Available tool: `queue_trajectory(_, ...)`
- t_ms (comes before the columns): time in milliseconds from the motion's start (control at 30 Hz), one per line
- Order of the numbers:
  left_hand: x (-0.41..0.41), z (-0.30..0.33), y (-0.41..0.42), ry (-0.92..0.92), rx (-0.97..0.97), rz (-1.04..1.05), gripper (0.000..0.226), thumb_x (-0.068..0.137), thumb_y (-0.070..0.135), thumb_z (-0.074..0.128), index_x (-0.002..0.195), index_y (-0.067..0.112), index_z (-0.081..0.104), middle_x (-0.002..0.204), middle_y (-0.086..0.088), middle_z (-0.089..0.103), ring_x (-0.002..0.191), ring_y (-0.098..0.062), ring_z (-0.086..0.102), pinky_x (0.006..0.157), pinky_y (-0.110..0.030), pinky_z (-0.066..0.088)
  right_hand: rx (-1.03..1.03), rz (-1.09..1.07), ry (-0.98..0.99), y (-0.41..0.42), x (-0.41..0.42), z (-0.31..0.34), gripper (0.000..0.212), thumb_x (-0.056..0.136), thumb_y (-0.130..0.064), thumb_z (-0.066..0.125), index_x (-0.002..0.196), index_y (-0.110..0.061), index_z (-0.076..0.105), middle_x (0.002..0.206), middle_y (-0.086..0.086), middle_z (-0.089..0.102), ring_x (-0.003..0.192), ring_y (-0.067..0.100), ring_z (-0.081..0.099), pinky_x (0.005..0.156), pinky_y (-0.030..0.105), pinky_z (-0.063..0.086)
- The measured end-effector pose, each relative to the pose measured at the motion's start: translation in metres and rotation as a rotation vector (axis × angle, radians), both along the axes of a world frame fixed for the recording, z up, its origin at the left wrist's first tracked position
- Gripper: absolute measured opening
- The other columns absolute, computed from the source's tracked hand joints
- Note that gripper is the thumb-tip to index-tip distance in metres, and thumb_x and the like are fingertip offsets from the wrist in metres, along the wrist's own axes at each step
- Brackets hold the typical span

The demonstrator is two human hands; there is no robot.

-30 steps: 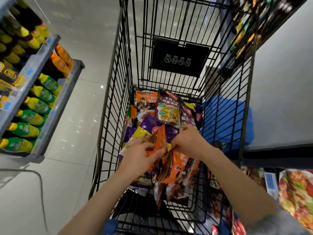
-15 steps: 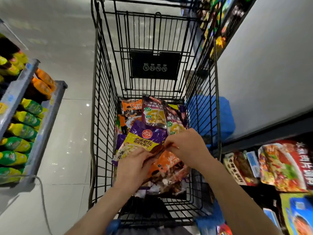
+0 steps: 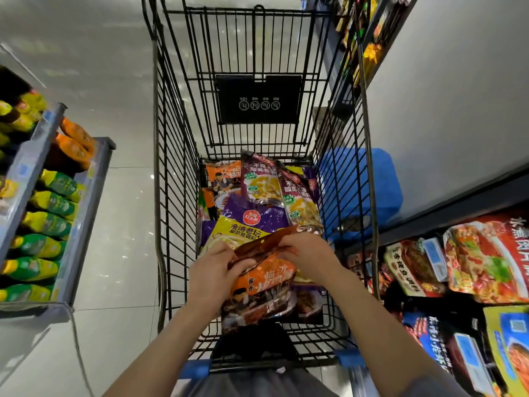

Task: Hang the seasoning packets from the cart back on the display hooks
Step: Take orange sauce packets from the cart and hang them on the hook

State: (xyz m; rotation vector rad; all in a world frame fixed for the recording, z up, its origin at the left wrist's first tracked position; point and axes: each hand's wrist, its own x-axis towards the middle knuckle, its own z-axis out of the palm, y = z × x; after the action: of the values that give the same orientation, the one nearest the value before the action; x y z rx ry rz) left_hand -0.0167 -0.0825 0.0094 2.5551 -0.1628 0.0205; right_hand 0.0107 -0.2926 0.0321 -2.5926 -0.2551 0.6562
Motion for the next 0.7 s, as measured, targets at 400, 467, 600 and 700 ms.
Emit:
queue_trajectory(400,-0.022,0.006,0.027,-0.152,-0.013,-0.374,0.035,0.087,0.047,0.045,0.084,0.018,0.064,0.085,0.006,0.059,0.061,-0.012,0.060,0.045,-0.023,0.048,0.118,-0.106,-0.125,0.008,-0.043,0.022,0.017,0.089,-0.023,0.058,0.103,-0.029,0.066,0.096,-0.012,0.070,0.088,0.011,0.062,0.079,0.032,0.048)
queue_trajectory(467,-0.022,0.016,0.028,-0.197,-0.033,-0.412,0.045,0.094,0.049,0.036,0.083,0.015,0.064,0.079,0.003,0.061,0.059,-0.012,0.060,0.046,-0.023,0.047,0.084,-0.152,-0.188,0.010,-0.054,0.043,0.015,0.089,-0.023,0.058,0.100,-0.029,0.066,0.088,-0.014,0.069,0.076,0.005,0.059,0.071,0.026,0.046)
queue_trajectory(600,-0.017,0.048,0.027,-0.227,-0.108,-0.529,0.028,0.088,0.035,0.050,0.088,0.013,0.067,0.078,0.004,0.066,0.061,-0.012,0.062,0.051,-0.024,0.049,0.030,-0.285,-0.335,0.015,-0.084,0.084,0.016,0.087,-0.022,0.061,0.098,-0.031,0.069,0.080,-0.018,0.070,0.055,-0.009,0.050,0.062,0.012,0.045)
queue_trajectory(700,-0.019,0.079,0.027,-0.239,-0.213,-0.553,0.030,0.085,0.036,0.051,0.086,0.013,0.070,0.079,0.005,0.069,0.066,-0.010,0.063,0.063,-0.019,0.048,-0.014,-0.404,-0.386,0.025,-0.112,0.115,0.017,0.089,-0.024,0.060,0.100,-0.032,0.069,0.082,-0.018,0.069,0.066,-0.003,0.057,0.062,0.017,0.040)
